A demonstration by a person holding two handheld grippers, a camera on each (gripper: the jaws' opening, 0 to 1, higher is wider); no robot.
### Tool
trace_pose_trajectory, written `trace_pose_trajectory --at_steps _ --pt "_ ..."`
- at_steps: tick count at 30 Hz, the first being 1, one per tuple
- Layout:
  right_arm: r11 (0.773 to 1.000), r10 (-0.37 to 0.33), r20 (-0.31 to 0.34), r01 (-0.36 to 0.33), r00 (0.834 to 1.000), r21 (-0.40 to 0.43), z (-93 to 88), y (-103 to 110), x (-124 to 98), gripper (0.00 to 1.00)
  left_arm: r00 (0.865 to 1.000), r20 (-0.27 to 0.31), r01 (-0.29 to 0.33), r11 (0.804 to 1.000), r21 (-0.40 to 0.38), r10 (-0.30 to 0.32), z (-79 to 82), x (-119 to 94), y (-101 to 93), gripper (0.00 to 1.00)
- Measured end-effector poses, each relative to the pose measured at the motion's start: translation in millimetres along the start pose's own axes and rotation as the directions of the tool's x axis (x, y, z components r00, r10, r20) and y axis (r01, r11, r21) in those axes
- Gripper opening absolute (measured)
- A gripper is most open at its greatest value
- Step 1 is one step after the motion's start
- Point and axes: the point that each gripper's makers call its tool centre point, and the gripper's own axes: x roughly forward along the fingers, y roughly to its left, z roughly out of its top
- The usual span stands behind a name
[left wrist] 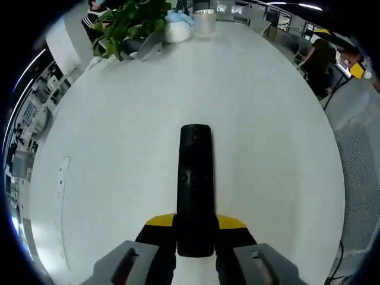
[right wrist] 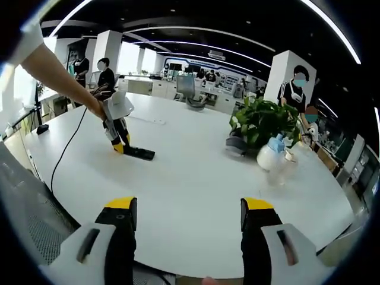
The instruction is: Press the specified remote control buttons in sequence, fully releasing each button before pressing the next.
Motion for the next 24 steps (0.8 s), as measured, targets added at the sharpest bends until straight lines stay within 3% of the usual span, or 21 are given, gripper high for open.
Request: trace_pose_trajectory --at_steps 4,13,24 --pt "1.0 0.004 -0.001 -0.004 1.0 -0.003 -0.1 0.8 0.4 0.74 0.999 -0.029 0.014 0.999 0.053 -0.013 0.2 -0.2 -10.5 0.23" --pt "1.0 0.01 0.001 -0.009 1.0 -0.012 0.6 2.4 0.4 0.73 1.0 -0.022 0.015 1.0 0.016 -0.014 -2.5 -0.1 -12.4 0.23" --pt "1.0 0.001 -0.001 -0.001 1.0 -0.025 0.0 2.2 -0.5 0.73 0.999 -0.032 0.016 0.999 0.051 -0.014 -5.8 0.1 -22.1 0.23"
